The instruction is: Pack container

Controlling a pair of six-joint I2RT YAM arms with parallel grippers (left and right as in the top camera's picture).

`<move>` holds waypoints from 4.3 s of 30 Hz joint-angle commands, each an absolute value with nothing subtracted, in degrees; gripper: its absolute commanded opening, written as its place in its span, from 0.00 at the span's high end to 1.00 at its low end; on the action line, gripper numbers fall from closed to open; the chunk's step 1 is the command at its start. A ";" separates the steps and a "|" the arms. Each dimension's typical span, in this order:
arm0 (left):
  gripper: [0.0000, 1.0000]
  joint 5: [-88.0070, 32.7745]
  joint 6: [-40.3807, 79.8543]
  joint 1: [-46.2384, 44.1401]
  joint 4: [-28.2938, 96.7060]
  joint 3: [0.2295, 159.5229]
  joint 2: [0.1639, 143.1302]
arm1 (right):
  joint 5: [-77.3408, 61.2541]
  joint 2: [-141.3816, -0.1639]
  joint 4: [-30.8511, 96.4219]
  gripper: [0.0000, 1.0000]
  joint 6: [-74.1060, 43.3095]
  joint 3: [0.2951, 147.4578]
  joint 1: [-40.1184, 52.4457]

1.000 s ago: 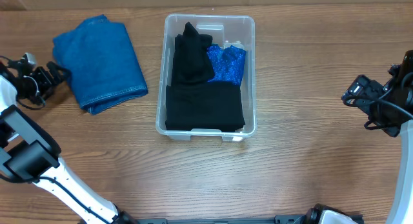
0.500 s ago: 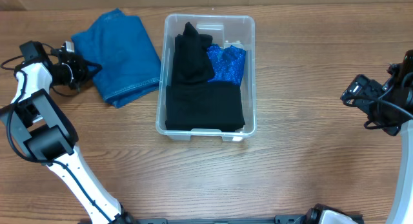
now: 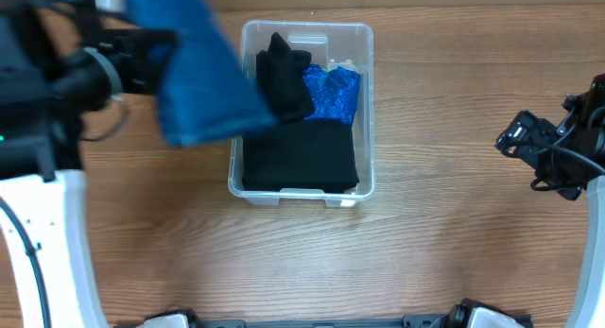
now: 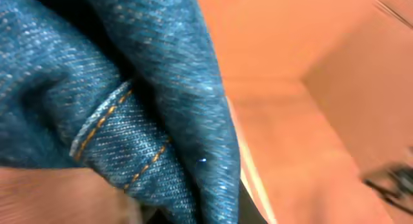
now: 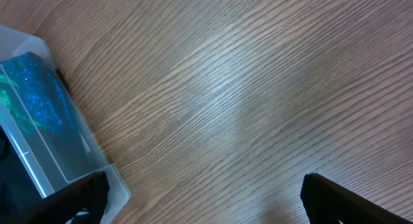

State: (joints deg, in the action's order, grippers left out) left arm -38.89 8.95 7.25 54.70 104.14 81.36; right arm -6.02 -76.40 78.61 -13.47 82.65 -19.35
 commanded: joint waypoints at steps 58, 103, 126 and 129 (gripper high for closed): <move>0.96 11.40 16.73 -23.11 75.37 111.46 127.55 | -7.62 -75.92 78.46 0.00 -13.23 83.64 -19.35; 0.00 6.35 12.86 3.29 76.84 62.13 23.11 | -4.73 -34.00 69.28 0.00 -8.60 56.12 7.11; 0.00 6.35 12.86 3.29 76.82 62.13 23.11 | -2.59 -0.45 21.15 0.00 -2.76 6.33 7.03; 0.00 6.35 12.86 3.29 76.82 62.13 23.11 | -2.59 -0.45 21.12 0.00 -2.76 6.33 7.03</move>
